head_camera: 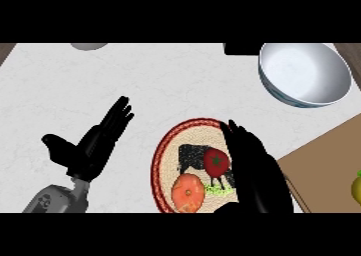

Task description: Pick the tomato from the placemat and place it in the bowl

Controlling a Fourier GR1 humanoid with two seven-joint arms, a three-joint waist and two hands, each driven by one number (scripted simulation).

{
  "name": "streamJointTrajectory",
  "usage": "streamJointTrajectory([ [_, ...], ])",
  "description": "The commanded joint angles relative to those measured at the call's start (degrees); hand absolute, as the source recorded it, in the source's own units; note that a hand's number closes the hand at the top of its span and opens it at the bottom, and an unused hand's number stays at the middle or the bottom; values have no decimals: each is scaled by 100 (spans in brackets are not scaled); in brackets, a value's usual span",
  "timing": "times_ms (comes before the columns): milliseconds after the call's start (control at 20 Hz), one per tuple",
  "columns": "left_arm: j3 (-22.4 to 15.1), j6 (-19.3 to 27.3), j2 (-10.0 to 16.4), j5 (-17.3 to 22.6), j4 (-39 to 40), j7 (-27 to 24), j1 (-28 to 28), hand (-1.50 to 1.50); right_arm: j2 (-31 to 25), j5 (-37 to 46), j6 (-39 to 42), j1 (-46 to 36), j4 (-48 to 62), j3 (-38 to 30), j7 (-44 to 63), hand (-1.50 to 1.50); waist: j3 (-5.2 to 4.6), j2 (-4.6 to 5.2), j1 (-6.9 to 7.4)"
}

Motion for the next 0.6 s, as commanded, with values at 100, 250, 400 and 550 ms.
streamJointTrajectory([
  [100, 109, -85, -20, 36, 62, 101, -109, 0, 725, -223, 991, -569, 756, -378, 1403, -150, 11, 27, 6],
  [250, 140, -98, -114, 2, 147, 48, -180, 0, 1167, -175, 1109, -887, 1188, -526, 1533, -150, 13, 28, 0],
  [400, 61, -25, -225, -168, 245, -186, 21, 0, 886, -203, 1236, -362, 1211, -462, 1361, -150, 16, 14, -63],
  [550, 83, -154, -128, -129, 96, -144, 149, 0, 1173, -140, 1289, -466, 1511, -534, 1524, -150, 18, 6, -17],
])
